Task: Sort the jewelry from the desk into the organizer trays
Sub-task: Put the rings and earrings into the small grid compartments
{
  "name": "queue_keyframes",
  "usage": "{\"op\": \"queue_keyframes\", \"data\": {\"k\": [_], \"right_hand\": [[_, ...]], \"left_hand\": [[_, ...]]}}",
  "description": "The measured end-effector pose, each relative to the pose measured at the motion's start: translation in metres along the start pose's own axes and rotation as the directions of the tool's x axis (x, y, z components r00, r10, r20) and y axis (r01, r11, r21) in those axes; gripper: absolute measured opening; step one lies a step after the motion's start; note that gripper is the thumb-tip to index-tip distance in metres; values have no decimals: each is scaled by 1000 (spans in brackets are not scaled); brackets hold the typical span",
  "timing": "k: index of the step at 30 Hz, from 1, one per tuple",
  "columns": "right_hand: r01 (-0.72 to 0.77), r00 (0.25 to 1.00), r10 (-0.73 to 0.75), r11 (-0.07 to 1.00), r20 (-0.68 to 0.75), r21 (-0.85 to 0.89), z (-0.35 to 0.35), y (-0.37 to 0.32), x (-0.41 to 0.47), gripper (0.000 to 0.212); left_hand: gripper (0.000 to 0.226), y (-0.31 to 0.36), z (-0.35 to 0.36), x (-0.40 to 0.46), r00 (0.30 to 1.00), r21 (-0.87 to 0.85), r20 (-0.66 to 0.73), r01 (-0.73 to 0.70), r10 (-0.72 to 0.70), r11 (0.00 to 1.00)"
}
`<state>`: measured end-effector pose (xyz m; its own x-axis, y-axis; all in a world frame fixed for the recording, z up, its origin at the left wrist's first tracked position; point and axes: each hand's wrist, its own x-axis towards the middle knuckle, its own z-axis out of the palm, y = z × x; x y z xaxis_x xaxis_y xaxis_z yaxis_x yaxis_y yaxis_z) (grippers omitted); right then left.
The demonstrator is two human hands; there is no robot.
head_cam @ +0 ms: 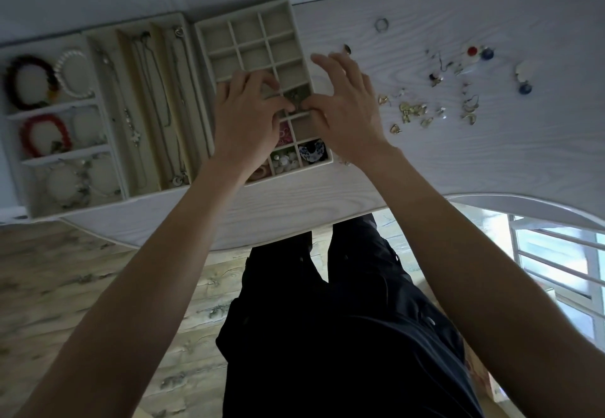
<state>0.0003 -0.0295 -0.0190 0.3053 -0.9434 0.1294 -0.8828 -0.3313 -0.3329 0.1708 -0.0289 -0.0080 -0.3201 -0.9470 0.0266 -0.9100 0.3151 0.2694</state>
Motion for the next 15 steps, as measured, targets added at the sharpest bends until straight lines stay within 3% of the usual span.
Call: {"op": "queue_keyframes", "data": {"k": [4,7,12,15], "right_hand": [[69,997,-67,996,43,-61,-4,3,2,34],[102,992,-96,993,84,-68,-5,7,5,32],[-15,999,8,975,34,221,-11,14,-1,27],[-150,985,171,929,-32,337,-29,20,-12,28]], "left_hand": [[22,1,0,3,1000,4,13,6,-6,1000],[28,2,1,2,999,-75,-11,42,-43,996],[25,-2,-3,-1,967,-298,-66,216,-246,930],[22,6,-14,-5,943,-560,20,285,-331,778]]}}
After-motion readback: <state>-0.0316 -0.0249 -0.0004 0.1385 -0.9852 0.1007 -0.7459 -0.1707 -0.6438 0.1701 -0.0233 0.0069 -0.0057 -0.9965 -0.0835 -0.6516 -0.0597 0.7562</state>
